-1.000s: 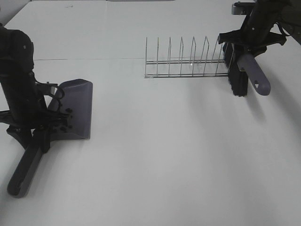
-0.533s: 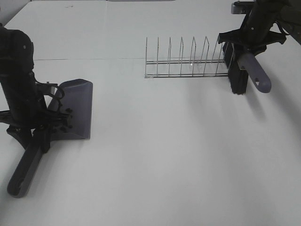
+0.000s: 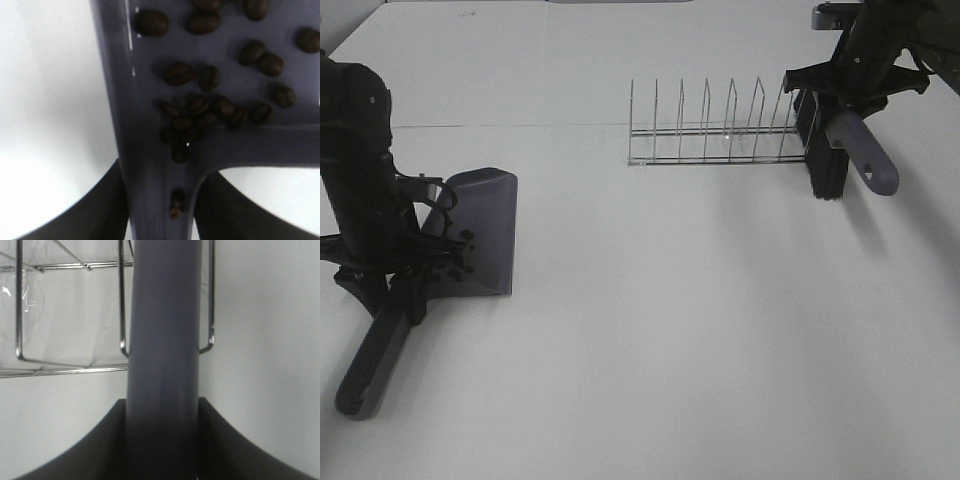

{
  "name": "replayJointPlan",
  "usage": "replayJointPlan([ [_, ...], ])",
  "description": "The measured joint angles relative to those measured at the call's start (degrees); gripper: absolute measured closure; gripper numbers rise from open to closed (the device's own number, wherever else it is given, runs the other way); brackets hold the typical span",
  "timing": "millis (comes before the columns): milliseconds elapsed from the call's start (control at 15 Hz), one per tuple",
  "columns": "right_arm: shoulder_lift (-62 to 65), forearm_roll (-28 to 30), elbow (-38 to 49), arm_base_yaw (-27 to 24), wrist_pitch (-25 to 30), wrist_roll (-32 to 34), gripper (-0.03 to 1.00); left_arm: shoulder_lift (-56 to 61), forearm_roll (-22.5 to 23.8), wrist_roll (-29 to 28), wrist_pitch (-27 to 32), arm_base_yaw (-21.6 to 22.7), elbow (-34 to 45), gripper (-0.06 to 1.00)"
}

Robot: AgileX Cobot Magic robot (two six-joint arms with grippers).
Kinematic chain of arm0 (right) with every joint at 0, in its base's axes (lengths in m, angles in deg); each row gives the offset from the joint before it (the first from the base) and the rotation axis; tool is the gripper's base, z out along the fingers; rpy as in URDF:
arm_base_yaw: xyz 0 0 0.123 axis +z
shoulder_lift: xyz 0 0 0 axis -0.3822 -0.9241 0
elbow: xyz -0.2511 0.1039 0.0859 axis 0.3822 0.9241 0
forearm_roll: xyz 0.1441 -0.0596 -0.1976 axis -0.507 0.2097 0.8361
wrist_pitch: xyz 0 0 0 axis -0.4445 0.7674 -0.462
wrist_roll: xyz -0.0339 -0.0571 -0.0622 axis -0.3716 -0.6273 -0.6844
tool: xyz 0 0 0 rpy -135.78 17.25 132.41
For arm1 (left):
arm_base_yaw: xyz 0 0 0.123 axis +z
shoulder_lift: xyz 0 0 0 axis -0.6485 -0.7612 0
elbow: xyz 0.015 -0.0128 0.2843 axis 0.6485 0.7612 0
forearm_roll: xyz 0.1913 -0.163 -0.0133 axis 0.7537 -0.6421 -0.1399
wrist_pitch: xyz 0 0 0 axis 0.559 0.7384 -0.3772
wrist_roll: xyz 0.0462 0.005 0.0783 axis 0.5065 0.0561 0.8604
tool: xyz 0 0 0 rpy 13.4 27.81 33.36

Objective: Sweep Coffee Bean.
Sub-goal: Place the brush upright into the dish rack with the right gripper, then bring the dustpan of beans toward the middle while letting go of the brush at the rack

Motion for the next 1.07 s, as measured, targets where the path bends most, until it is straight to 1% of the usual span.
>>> replayJointPlan([
  [67, 0.00, 0.06, 0.00, 0.06, 0.46, -0.29, 0.60, 0.00, 0.00, 0.06, 0.00, 0.00, 0.00, 0.61],
  [133, 0.11, 0.06, 0.00, 0.06, 0.86, -0.69, 0.56, 0.00, 0.00, 0.17, -0.06, 0.00, 0.00, 0.61],
  [267, 0.74, 0.06, 0.00, 0.06, 1.66, -1.20, 0.38, 0.00, 0.06, 0.17, -0.06, 0.00, 0.00, 0.61],
  [333, 1.60, 0.17, 0.00, 0.06, 2.12, -1.49, 0.33, 0.00, 0.11, 0.17, -0.06, 0.00, 0.00, 0.61],
  [400, 2.64, 0.17, 0.00, 0.06, 2.35, -1.66, 0.30, 0.00, 0.11, 0.17, -0.06, 0.00, 0.00, 0.61],
  [533, 4.47, 0.17, 0.00, 0.06, 2.64, -2.01, 0.29, 0.00, 0.11, 0.17, -0.06, 0.00, 0.00, 0.61],
  [600, 5.96, 0.17, 0.00, 0.06, 3.67, -2.12, 0.29, 0.00, 0.11, 0.17, -0.11, 0.00, 0.00, 0.61],
  [667, 9.34, 0.17, 0.00, 0.06, 7.22, -2.98, 0.28, 0.00, 0.23, 0.29, -0.86, 0.00, 0.00, 0.61],
  [800, 12.55, 0.17, 0.40, 0.06, 8.02, -4.13, 0.28, 0.00, 0.06, 0.40, -4.18, 0.00, 0.00, 0.61],
  [933, 16.10, -0.69, 2.75, 0.06, 8.25, -4.24, 0.28, -0.11, -0.92, 0.40, -7.10, 0.00, -0.11, 0.61],
  [1067, 22.00, -3.90, 7.68, 0.06, 8.31, -5.44, 0.28, -0.80, -1.89, 0.40, -9.97, 0.00, -0.57, 0.61],
])
